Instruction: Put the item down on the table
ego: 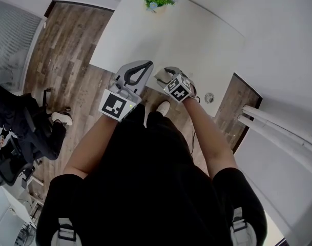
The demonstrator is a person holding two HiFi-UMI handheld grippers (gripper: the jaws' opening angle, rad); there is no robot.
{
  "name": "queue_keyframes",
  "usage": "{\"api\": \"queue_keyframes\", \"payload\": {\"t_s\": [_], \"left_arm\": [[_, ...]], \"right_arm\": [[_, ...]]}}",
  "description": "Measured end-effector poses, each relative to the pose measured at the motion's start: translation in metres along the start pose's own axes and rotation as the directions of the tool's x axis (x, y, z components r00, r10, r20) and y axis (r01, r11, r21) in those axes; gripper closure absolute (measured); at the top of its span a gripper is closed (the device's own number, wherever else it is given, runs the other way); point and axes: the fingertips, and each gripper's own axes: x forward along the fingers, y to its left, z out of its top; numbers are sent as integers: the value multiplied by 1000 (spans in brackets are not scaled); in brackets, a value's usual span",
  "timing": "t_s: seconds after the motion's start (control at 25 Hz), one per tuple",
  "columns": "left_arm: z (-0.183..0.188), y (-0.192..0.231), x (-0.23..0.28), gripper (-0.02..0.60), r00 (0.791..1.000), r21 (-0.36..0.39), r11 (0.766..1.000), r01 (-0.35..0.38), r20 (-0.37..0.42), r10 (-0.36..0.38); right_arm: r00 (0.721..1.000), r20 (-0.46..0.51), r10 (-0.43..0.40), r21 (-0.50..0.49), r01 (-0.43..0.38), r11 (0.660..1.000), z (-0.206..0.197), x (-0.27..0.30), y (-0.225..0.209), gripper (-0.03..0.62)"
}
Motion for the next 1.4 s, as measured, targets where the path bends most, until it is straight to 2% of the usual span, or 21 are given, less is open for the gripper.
{"api": "queue_keyframes", "payload": {"t_s": [0.24, 0.44, 0.88, 1.16, 1.4], "left_arm": [[-8, 9, -1, 588, 1000, 3, 1000, -9, -21, 9], [-12, 17, 0, 588, 999, 36, 999, -22, -38, 23], [-21, 24, 10, 588, 998, 56, 998, -26, -54, 29], [-19, 23, 16, 588, 999, 58, 998, -26, -42, 29], [-14, 20, 19, 588, 999, 72, 997, -22, -38, 25]], "right_arm": [[999, -41, 10, -20, -11, 1000, -1, 17, 2, 324], [996, -82, 27, -16, -29, 999, -6, 29, 3, 326], [981, -181, 71, -23, -77, 997, -16, 51, 4, 324], [976, -204, 79, -2, -81, 997, -16, 54, 4, 322], [981, -169, 90, 16, -89, 996, -6, 44, 5, 278]]}}
